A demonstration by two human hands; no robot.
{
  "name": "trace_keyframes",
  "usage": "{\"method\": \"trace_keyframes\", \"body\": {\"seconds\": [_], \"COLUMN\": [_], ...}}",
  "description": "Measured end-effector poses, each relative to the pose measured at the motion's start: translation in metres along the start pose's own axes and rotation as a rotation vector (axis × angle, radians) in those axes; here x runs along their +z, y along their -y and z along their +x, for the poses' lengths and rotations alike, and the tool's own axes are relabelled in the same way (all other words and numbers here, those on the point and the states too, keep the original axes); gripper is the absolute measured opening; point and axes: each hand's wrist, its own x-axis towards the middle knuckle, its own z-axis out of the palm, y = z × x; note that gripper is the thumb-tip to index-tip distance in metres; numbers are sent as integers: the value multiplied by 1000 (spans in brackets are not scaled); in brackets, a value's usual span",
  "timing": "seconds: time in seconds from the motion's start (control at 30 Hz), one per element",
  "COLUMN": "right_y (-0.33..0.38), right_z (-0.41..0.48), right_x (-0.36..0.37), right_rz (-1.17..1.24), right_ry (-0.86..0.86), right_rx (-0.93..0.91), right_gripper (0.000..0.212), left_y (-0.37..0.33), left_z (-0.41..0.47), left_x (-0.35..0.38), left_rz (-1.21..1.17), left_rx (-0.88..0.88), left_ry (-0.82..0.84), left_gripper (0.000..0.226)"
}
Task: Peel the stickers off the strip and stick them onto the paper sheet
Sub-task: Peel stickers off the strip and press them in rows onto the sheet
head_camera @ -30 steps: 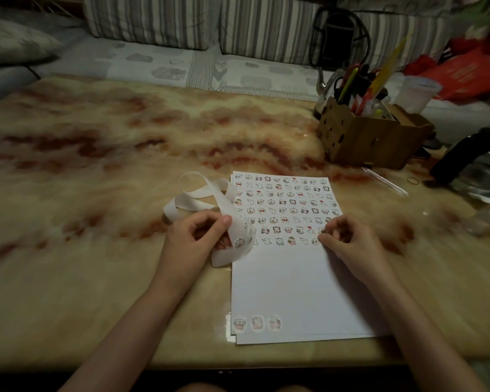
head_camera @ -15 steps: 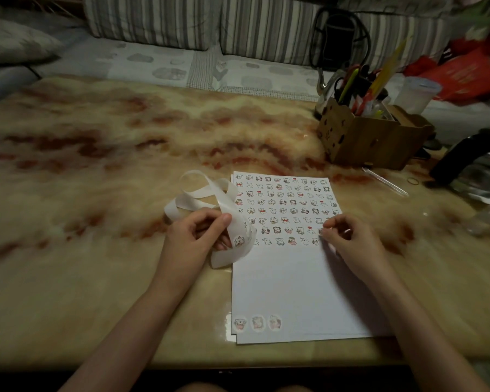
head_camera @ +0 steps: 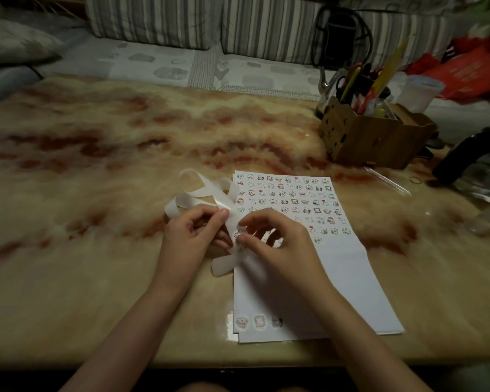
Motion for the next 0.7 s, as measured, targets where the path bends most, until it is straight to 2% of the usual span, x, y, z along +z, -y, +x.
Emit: {"method": "trace_keyframes", "body": {"seconds": [0.23,0.4,0.7], "right_y": [0,-3,-4], "right_z": [3,3,2], "right_x": [-1,-1,0], "right_rz": [83,94,55], "right_ry": [-60,-95,-86], "right_rx": [14,4,-15], "right_gripper": [16,12,11], "left_y": [0,-2,-2], "left_z": [-2,-4,-4], "left_x": [0,2,1], "left_rz": [6,100,137], "left_rx": [24,74,102], "left_ry": [67,131,121], "left_gripper": [24,11,12]}}
